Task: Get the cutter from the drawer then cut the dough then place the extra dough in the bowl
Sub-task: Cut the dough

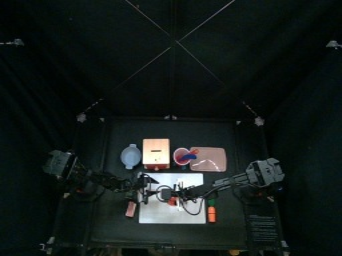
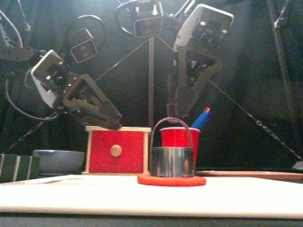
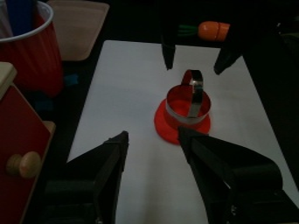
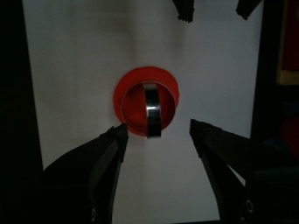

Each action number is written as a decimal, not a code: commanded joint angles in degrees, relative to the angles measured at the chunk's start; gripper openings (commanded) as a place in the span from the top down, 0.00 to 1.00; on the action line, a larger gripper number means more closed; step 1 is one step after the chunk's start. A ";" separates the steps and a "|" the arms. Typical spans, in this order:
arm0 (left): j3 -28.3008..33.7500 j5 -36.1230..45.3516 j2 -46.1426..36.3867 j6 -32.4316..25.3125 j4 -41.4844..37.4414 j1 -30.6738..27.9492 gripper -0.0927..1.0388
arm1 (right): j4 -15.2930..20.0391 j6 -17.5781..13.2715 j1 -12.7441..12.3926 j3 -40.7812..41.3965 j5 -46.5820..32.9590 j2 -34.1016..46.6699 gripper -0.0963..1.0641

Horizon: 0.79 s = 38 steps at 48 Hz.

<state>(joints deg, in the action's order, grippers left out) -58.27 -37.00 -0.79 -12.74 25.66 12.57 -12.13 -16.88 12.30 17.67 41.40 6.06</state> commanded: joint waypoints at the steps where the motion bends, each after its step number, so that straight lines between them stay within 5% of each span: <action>1: 1.58 -0.62 -1.05 -0.18 0.09 -0.18 0.16 | -0.09 -1.49 0.00 4.48 -7.65 -7.47 0.13; 6: 2.11 -0.62 -1.23 -0.18 0.09 -0.18 0.16 | -0.79 -5.36 -0.70 11.51 -17.93 -13.36 0.13; 13: 2.99 -0.62 -1.23 -0.35 0.00 -0.18 0.16 | -2.55 -6.86 -3.25 22.85 -33.22 -20.57 0.13; 24: 3.69 -1.93 -1.14 -0.26 -0.35 0.00 0.16 | -5.71 -4.48 -7.21 38.76 -56.69 -28.65 0.13; 38: 5.36 -16.08 4.66 -0.35 -0.88 3.16 0.15 | -9.67 -3.52 -11.95 50.01 -78.13 -29.97 0.13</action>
<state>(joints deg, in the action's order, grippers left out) -54.49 -49.57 2.46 -12.92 25.05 15.12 -21.62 -20.74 1.14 66.36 -30.94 -23.47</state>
